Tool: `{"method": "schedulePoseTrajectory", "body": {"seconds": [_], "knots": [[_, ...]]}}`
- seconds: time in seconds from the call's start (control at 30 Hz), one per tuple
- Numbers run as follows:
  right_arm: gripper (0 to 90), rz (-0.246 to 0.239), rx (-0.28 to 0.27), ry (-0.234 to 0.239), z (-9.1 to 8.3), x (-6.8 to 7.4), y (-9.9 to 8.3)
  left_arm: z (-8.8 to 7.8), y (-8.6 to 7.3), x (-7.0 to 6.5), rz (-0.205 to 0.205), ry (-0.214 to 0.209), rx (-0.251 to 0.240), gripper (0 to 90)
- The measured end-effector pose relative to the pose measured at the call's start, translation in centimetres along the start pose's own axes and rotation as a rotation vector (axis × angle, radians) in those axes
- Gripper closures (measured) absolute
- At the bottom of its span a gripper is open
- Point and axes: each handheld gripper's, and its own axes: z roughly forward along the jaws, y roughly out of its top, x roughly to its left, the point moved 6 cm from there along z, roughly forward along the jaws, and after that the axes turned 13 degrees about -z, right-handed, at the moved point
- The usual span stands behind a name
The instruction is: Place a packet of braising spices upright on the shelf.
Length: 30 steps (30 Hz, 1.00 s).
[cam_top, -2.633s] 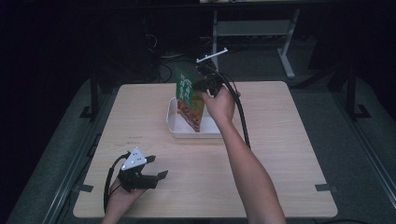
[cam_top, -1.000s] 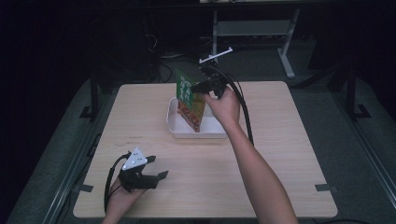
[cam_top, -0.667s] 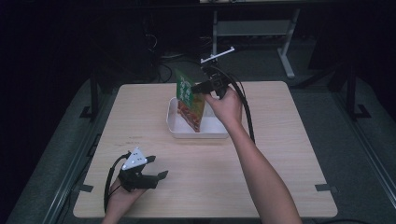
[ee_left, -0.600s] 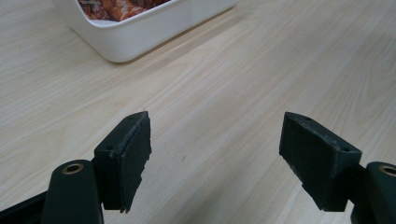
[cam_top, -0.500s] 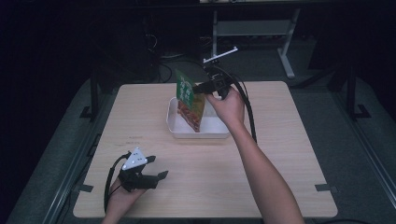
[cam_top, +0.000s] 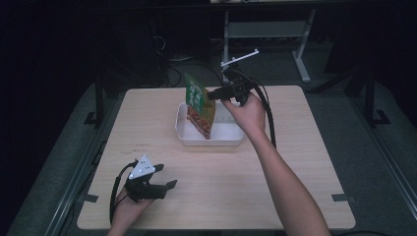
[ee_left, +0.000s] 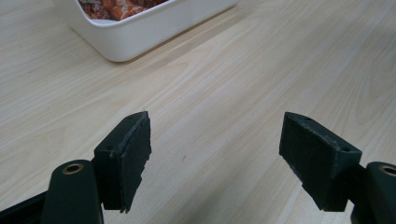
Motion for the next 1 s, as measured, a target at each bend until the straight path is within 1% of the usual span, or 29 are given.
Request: {"method": "schedulePoseTrajectory", "body": {"seconds": [0.43, 1.0], "knots": [[57.6, 0.007, -0.008, 0.024, -1.1, -0.1, -1.2, -0.1, 0.0, 0.0, 0.002, 0.006, -0.004, 24.3], [57.1, 0.01, -0.014, 0.033, -2.1, -0.2, -2.4, -0.1, 0.0, 0.0, 0.006, 0.008, -0.002, 24.3]]}}
